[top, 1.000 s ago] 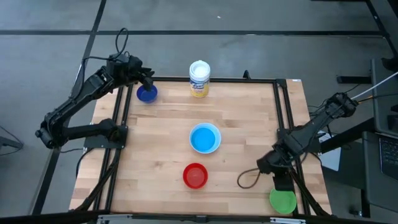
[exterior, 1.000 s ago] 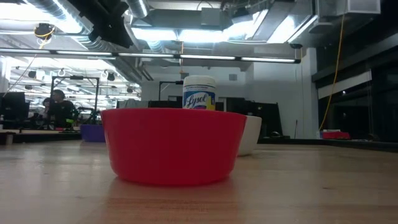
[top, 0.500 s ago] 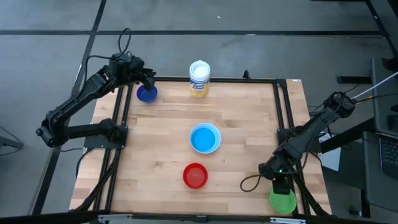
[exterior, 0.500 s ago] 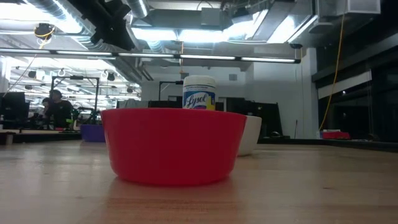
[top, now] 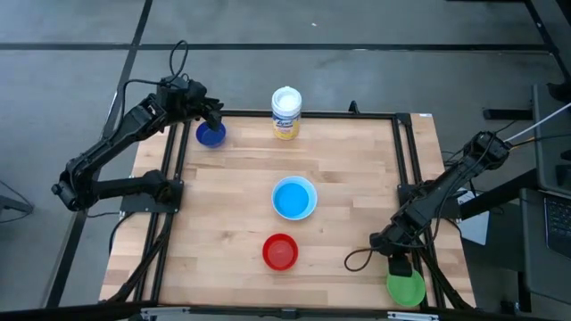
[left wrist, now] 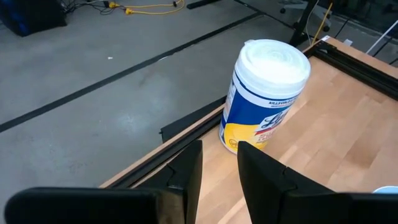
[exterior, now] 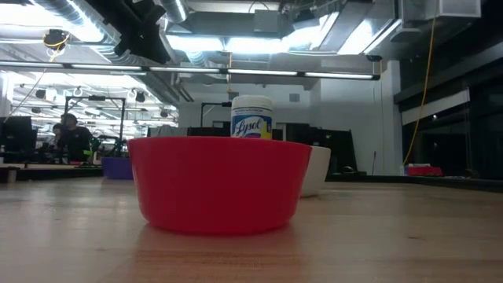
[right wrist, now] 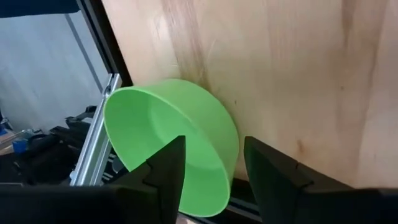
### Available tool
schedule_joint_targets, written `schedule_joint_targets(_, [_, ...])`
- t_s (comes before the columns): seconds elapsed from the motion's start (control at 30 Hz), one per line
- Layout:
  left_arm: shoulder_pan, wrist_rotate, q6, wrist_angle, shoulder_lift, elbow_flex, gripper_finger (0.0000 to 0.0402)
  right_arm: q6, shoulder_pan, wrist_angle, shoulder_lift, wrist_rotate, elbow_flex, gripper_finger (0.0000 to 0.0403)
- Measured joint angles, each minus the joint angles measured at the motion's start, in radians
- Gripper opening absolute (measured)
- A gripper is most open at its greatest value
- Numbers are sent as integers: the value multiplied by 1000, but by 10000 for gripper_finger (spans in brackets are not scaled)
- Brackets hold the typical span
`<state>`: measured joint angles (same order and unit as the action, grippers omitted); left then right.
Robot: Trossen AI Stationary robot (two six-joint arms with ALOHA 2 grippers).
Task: Nest bowls inside each other
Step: Stack the green bowl on top of the light blue bowl
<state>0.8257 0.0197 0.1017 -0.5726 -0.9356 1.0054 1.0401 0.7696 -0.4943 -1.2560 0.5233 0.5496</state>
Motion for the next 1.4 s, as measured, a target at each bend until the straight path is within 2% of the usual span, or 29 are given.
schedule_joint_targets(0.23, [0, 0, 0, -7, 0, 0, 98, 2, 0, 58, 0, -11, -33, 151])
schedule_joint_targets(0.47, [0, 7, 8, -7, 0, 0, 98, 52, 1, 151, 0, -11, -67, 160])
schedule_joint_targets(0.67, [0, 11, 8, -8, 0, 0, 98, 52, 1, 159, 0, -23, -68, 159])
schedule_joint_targets(1.0, [0, 21, 16, -8, -4, 0, 98, 52, 1, 215, 0, -37, -68, 134])
schedule_joint_targets(1.27, [-1, 27, 16, -8, -33, 0, 98, 48, 1, 220, 0, -53, -68, 77])
schedule_joint_targets(1.4, [-20, 24, 6, 0, -51, 0, 98, 15, 3, 208, 0, -47, -68, 67])
